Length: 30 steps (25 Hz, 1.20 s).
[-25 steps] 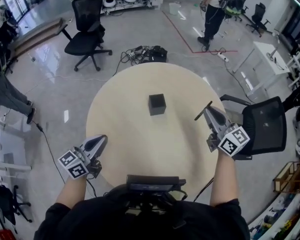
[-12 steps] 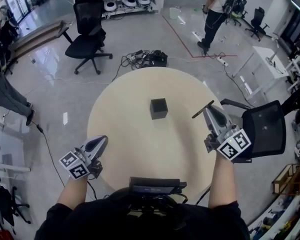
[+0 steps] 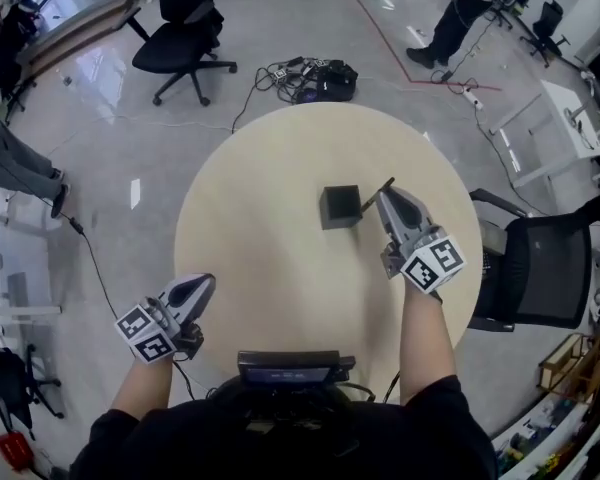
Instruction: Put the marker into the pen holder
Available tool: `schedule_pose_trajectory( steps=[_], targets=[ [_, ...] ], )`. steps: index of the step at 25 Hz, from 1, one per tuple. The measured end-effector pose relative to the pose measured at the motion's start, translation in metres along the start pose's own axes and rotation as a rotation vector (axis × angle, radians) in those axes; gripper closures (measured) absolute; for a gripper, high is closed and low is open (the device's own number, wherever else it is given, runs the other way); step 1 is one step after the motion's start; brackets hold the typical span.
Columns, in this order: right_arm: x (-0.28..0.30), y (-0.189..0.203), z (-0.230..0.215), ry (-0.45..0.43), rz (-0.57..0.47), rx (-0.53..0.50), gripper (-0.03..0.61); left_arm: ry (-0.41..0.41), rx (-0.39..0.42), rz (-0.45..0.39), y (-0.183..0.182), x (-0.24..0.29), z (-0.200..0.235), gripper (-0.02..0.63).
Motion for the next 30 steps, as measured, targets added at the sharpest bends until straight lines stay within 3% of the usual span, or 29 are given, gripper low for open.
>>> schedule_pose_trajectory(
  steps=[6,15,25,30],
  targets=[
    [0.041,0.042,-0.036,0.012,0.036,0.035,0.535,-0.006,-0.063,0.027,0.012,0.021,0.037,0.62],
    [0.056,0.093,-0.058,0.016,0.087,0.066,0.535,0.025,-0.108,0.062,0.023,0.056,0.067,0.62],
    [0.043,0.115,-0.057,-0.01,0.096,0.11,0.534,0.04,-0.118,0.072,0.027,0.065,0.065,0.62],
    [0.024,0.1,-0.056,0.024,0.048,0.133,0.533,0.053,-0.11,0.064,0.024,0.062,0.058,0.62]
  ],
)
Point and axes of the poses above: the fingertips, and each gripper's own axes: x forward along the fingers, z to its left, y out of its underside, the point moved 10 cm from there along -x, backward along the fingers, and after that the axes turned 11 degrees about z, right-handed, at the moved point
